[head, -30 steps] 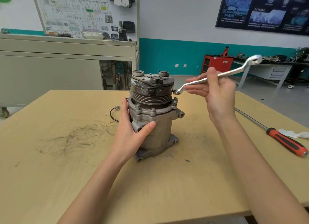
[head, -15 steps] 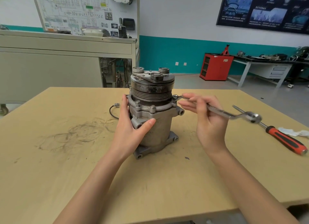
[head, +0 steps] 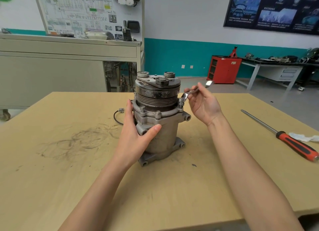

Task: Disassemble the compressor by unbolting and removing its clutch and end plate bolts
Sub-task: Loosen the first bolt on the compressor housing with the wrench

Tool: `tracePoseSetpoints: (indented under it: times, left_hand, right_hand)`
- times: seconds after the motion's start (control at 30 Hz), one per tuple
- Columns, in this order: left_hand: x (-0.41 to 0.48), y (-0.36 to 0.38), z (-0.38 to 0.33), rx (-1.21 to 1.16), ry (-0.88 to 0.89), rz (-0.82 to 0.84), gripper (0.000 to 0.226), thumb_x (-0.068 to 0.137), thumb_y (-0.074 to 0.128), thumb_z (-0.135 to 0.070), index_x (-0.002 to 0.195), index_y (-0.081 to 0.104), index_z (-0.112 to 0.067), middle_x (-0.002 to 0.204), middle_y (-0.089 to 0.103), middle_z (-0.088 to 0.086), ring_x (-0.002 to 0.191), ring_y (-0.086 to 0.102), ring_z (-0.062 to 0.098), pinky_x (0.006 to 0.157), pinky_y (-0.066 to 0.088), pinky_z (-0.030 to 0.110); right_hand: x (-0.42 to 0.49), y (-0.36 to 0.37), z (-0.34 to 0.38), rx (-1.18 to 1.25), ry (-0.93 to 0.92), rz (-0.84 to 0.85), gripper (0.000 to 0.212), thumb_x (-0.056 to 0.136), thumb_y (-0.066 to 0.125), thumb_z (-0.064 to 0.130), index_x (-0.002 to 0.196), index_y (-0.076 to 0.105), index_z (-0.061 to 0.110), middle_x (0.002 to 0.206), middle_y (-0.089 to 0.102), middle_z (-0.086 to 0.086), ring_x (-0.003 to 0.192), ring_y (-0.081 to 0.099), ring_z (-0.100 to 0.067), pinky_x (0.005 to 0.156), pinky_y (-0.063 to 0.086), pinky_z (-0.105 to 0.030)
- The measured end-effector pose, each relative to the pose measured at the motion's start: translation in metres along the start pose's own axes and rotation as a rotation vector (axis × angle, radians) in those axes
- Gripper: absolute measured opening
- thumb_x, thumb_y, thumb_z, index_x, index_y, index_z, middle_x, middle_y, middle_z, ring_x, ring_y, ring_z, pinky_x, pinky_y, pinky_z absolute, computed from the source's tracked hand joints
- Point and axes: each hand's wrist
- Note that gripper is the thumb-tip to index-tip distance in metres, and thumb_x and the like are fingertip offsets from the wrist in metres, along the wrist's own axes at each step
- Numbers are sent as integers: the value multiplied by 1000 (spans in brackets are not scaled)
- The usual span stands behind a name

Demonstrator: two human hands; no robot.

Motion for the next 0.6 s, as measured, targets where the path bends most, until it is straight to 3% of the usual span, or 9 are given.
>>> tracePoseSetpoints:
  times: [0.07,0.17,0.3,0.4,0.5,0.6]
  left_hand:
    - [0,0,1,-3,1,0,119,62,64,-73,152,-6,-40,159,20,-17,142,23,1,118,25,37]
    - [-1,0,1,-8,-1,2,121,59,63,-77,152,-5,-40,158,21,-17,142,23,-1,118,25,37]
    - [0,0,1,-2,-5,-3,123,55,61,-80,152,-5,-40,158,19,-18,142,23,-1,118,26,38]
    - [0,0,1,1,-1,-7,120,58,61,-76,152,-5,-39,159,19,-17,143,23,0,118,27,41]
    - [0,0,0,7,15,-8,114,67,65,-66,152,-5,-38,159,17,-18,143,22,-1,118,26,42]
    - [0,0,0,8,14,-6,115,70,68,-66,152,-5,-36,160,15,-18,144,20,0,119,26,42]
  right_hand:
    - [-9,7,7,-112,-155,-89,43,103,36,28,73,58,7,76,71,-16,57,68,-15,51,54,-18]
    - [-33,22,12,-464,-443,-179,40,102,38,29,80,60,5,76,73,-12,65,71,-21,56,55,-21]
    - [-65,43,0,-967,-782,-112,29,98,46,28,83,65,12,77,74,-1,69,72,-19,59,58,-28]
    - [-77,44,-11,-1348,-1019,-20,31,94,52,27,92,68,1,83,72,-8,73,71,-19,62,59,-40]
    - [-83,38,-18,-1460,-1100,49,26,90,56,17,94,68,-6,93,69,-12,87,66,-14,81,54,-23]
    - [-86,33,-19,-1502,-1140,57,20,88,59,10,94,67,-7,97,65,-6,94,62,-11,87,48,-14]
Point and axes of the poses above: each hand's wrist, its own x-axis towards the middle knuckle, its own y-axis out of the palm, z = x × y
